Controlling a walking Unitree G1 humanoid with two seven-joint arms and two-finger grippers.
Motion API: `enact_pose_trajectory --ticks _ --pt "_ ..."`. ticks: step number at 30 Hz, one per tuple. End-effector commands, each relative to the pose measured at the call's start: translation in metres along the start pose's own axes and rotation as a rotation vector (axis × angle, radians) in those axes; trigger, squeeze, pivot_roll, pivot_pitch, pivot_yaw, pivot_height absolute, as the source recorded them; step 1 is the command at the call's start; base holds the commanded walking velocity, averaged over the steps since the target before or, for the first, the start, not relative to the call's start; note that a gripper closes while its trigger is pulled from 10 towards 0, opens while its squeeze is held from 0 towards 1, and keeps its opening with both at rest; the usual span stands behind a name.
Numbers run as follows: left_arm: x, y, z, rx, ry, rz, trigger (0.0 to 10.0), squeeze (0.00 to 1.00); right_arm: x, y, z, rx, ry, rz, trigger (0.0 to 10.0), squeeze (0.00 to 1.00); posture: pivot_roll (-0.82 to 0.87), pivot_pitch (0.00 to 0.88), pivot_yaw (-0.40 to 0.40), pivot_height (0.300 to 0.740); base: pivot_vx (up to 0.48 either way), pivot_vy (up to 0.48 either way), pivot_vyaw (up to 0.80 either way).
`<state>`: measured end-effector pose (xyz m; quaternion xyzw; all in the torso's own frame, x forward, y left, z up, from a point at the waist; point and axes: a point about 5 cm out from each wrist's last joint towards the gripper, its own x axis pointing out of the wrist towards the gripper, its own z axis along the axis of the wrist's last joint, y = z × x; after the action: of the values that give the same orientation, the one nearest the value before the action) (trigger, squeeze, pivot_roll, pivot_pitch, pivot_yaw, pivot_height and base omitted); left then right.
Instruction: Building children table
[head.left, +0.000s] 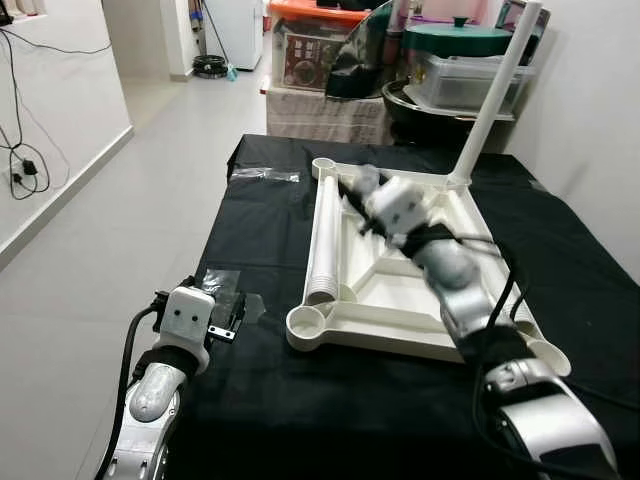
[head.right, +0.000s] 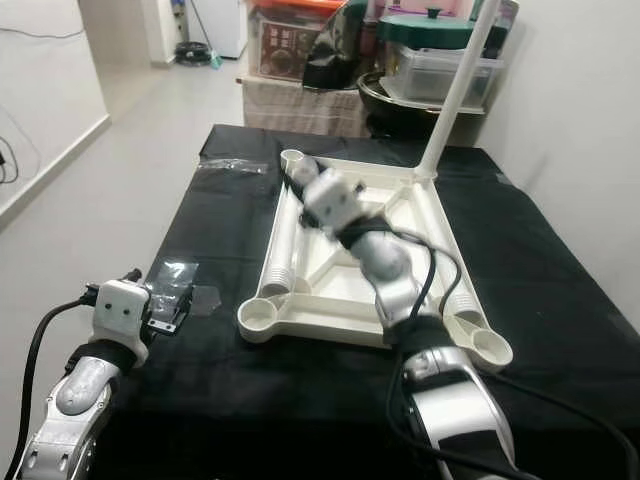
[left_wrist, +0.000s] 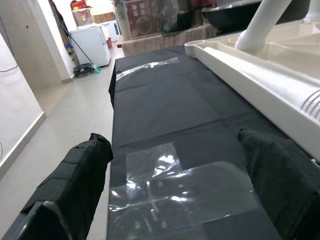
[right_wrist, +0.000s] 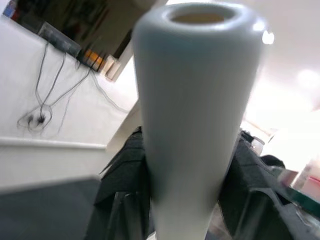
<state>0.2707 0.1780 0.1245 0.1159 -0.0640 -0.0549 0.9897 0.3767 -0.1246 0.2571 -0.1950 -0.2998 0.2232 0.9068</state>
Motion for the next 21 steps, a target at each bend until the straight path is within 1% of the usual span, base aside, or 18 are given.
enact_pose_trajectory --ticks 1,5,6,9,12,13,14,15,16,17,18,19,20,21 --pt "0.0 0.005 0.002 0.014 -0.012 0.002 10.0 0.0 0.004 -0.015 0.011 0.054 -0.044 -0.048 0.0 0.0 0.06 0.0 -0.11 0.74 0.0 0.0 0.0" --pt "0.003 0.03 0.009 0.061 -0.033 0.036 10.0 0.0 0.01 -0.032 0.032 0.129 -0.127 -0.036 0.0 0.0 0.07 0.0 -0.11 0.74 0.0 0.0 0.0" --pt "0.003 0.03 0.009 0.061 -0.033 0.036 10.0 0.0 0.01 -0.032 0.032 0.129 -0.127 -0.036 0.0 0.0 0.07 0.0 -0.11 0.74 0.0 0.0 0.0" --pt "0.004 0.036 0.01 0.076 -0.034 0.045 10.0 0.0 0.011 -0.037 0.034 0.16 -0.134 -0.055 0.0 0.0 0.06 0.0 -0.108 0.74 0.0 0.0 0.0" --pt "0.005 0.037 0.009 0.084 -0.033 0.041 10.0 0.0 0.01 -0.038 0.031 0.177 -0.121 -0.068 0.0 0.0 0.07 0.0 -0.104 0.74 0.0 0.0 0.0" --pt "0.006 0.036 0.01 0.085 -0.035 0.037 10.0 0.0 0.009 -0.038 0.029 0.209 -0.11 -0.08 0.0 0.0 0.07 0.0 -0.103 0.74 0.0 0.0 0.0" --pt "0.006 0.036 0.01 0.085 -0.035 0.037 10.0 0.0 0.009 -0.038 0.029 0.209 -0.11 -0.08 0.0 0.0 0.07 0.0 -0.103 0.74 0.0 0.0 0.0" --pt "0.006 0.033 0.01 0.085 -0.036 0.032 10.0 0.0 0.009 -0.039 0.028 0.253 -0.102 -0.091 0.0 0.0 0.07 0.0 -0.102 0.74 0.0 0.0 0.0" --pt "0.006 0.033 0.01 0.085 -0.036 0.032 10.0 0.0 0.009 -0.039 0.028 0.253 -0.102 -0.091 0.0 0.0 0.07 0.0 -0.102 0.74 0.0 0.0 0.0" --pt "0.007 0.032 0.01 0.085 -0.037 0.026 10.0 0.0 0.009 -0.04 0.028 0.299 -0.097 -0.1 0.0 0.0 0.06 0.0 -0.099 0.74 0.0 0.0 0.0" --pt "0.007 0.032 0.01 0.085 -0.037 0.026 10.0 0.0 0.009 -0.04 0.028 0.299 -0.097 -0.1 0.0 0.0 0.06 0.0 -0.099 0.74 0.0 0.0 0.0" --pt "0.007 0.031 0.01 0.086 -0.038 0.021 10.0 0.0 0.01 -0.043 0.03 0.339 -0.098 -0.106 0.0 0.0 0.06 0.0 -0.098 0.74 0.0 0.0 0.0" --pt "0.007 0.031 0.01 0.086 -0.038 0.021 10.0 0.0 0.01 -0.043 0.03 0.339 -0.098 -0.106 0.0 0.0 0.06 0.0 -0.098 0.74 0.0 0.0 0.0" --pt "0.007 0.031 0.01 0.086 -0.038 0.017 10.0 0.0 0.011 -0.045 0.031 0.361 -0.1 -0.108 0.0 0.0 0.06 0.0 -0.098 0.74 0.0 0.0 0.0"
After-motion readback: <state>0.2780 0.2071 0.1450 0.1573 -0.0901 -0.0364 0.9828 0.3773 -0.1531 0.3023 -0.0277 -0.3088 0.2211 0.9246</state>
